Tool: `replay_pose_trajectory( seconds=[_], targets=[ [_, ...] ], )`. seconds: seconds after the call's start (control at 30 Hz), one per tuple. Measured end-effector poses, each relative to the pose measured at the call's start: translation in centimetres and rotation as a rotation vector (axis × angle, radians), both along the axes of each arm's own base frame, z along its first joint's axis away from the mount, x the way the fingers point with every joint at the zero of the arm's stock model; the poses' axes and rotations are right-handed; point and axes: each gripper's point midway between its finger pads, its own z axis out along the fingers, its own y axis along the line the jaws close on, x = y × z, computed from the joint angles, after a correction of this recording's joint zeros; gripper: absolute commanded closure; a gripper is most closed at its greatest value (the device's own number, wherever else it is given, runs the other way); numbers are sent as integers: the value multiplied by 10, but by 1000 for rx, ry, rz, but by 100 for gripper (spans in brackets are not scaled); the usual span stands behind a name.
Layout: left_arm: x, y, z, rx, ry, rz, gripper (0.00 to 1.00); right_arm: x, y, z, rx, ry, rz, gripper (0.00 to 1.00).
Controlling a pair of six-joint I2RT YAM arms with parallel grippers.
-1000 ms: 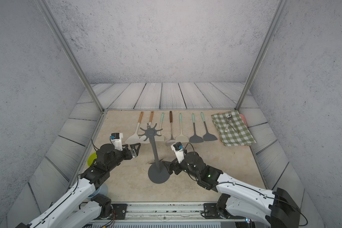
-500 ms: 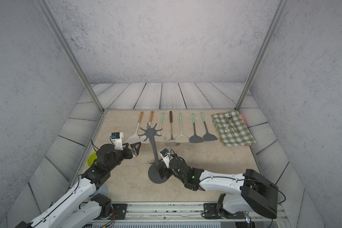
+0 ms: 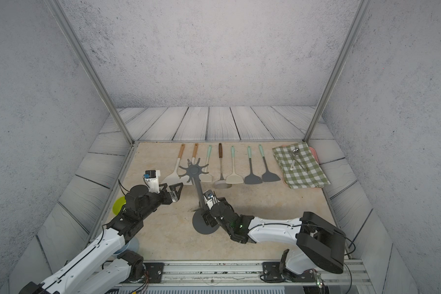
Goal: Take the spatula off the kitchen utensil rack
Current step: Move the rack to the center of the board.
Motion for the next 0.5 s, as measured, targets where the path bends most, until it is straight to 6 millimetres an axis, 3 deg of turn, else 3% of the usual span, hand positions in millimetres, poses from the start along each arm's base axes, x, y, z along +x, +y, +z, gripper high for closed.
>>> replay_pose_trajectory(
  seconds=[0.5],
  targets=[
    [-1,-6,3,-18,-19,-32,1,13,-30,4,-43,-46,-152,19]
  ],
)
